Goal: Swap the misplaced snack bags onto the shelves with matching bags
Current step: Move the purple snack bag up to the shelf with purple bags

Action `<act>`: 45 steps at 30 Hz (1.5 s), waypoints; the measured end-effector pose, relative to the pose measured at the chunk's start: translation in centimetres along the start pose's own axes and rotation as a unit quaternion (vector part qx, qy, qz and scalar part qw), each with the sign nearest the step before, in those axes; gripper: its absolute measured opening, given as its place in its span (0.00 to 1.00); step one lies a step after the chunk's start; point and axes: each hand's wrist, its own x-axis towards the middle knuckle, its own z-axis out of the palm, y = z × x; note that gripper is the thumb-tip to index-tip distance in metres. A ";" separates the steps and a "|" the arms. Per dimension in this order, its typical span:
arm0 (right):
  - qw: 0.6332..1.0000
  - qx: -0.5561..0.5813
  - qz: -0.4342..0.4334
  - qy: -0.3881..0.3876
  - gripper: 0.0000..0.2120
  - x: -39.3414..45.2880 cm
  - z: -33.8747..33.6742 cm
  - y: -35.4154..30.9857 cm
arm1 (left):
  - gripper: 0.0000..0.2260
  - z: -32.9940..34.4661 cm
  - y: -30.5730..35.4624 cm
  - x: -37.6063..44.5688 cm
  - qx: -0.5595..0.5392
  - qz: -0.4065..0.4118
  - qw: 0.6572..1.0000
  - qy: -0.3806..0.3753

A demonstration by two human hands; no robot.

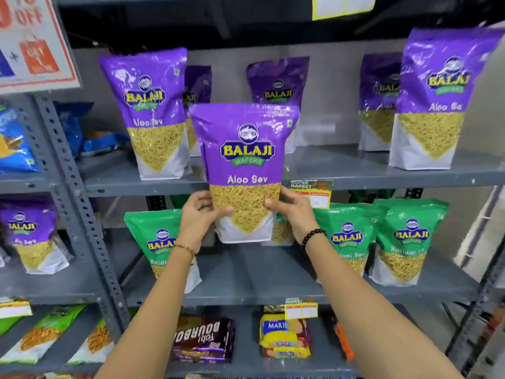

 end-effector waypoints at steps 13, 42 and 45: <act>0.988 -0.005 -0.118 0.104 0.19 6.0 -2.5 -9.6 | 0.11 9.0 6.3 7.9 -0.019 0.094 0.993 -0.062; 0.973 -0.226 -0.029 0.028 0.23 10.6 -7.9 -5.8 | 0.24 10.6 0.0 12.9 0.092 -0.020 0.972 -0.215; 0.971 -0.236 -0.026 0.039 0.28 10.5 -7.9 -5.9 | 0.23 10.7 -0.2 13.0 0.093 -0.023 0.974 -0.207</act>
